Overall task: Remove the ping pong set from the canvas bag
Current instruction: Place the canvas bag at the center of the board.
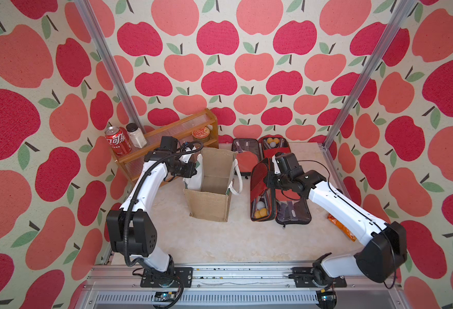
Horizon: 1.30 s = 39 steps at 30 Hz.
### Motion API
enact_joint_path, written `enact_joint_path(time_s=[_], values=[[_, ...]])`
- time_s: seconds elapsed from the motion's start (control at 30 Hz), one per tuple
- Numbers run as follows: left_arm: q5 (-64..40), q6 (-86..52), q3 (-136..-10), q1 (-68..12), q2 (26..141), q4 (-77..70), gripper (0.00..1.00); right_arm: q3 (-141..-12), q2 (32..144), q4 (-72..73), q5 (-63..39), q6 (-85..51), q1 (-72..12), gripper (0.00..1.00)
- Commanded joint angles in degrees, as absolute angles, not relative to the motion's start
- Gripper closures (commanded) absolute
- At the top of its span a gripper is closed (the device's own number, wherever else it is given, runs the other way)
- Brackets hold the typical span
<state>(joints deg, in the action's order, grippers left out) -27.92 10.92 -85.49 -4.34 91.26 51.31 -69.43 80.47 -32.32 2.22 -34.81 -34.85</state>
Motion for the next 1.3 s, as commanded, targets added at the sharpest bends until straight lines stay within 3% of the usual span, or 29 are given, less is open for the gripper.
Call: enact_joint_path(time_s=[0.0, 0.57, 1.1, 1.27], values=[[-28.2, 13.4, -84.5, -3.9, 89.4, 54.8, 1.00, -68.9, 77.8, -24.3, -1.1, -37.4, -35.1, 1.00], [-29.5, 11.3, -79.4, 0.7, 84.2, 55.6, 1.00, -56.6, 80.5, -9.5, -10.6, -42.9, -35.1, 1.00], [-31.0, 11.5, -78.3, -1.1, 84.2, 55.9, 1.00, -48.5, 85.9, -2.1, -16.0, -44.2, -32.9, 1.00], [-30.2, 12.5, -78.8, -3.9, 85.0, 57.0, 1.00, -45.8, 87.0, -1.3, -16.7, -43.7, -30.2, 0.90]])
